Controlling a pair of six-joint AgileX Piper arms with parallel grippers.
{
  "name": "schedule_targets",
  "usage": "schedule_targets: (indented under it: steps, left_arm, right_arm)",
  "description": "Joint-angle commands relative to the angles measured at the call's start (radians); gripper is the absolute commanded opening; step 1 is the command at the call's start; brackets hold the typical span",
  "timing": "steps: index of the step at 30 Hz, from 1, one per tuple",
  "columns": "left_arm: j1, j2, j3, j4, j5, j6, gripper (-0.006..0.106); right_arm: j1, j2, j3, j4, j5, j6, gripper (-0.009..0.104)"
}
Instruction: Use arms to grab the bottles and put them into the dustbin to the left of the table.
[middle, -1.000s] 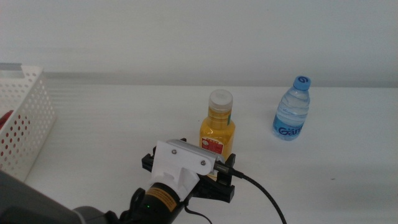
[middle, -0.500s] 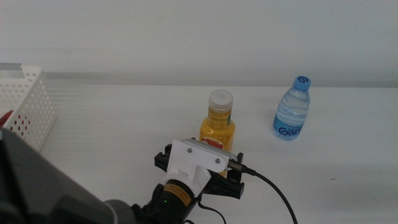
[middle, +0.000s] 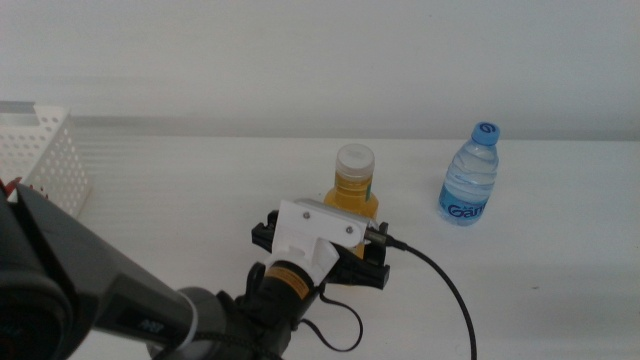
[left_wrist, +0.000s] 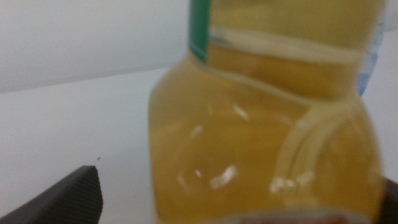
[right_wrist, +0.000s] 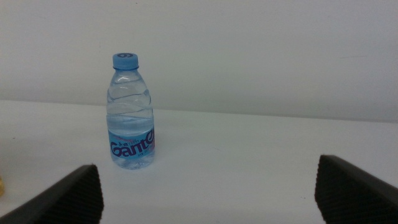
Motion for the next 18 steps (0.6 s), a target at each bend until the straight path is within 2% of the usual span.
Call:
schedule_targets:
  steps: [1, 18]
  left_arm:
    - [0.02, 0.004, -0.019, 0.03, 0.03, 0.0, 0.094]
    - [0.033, 0.079, -0.124, 0.022, 0.055, 0.0, 0.094]
  right_arm:
    - [-0.008, -0.04, 0.044, -0.008, -0.009, -0.006, 0.091]
    - [-0.008, -0.04, 0.044, -0.008, -0.009, -0.006, 0.091]
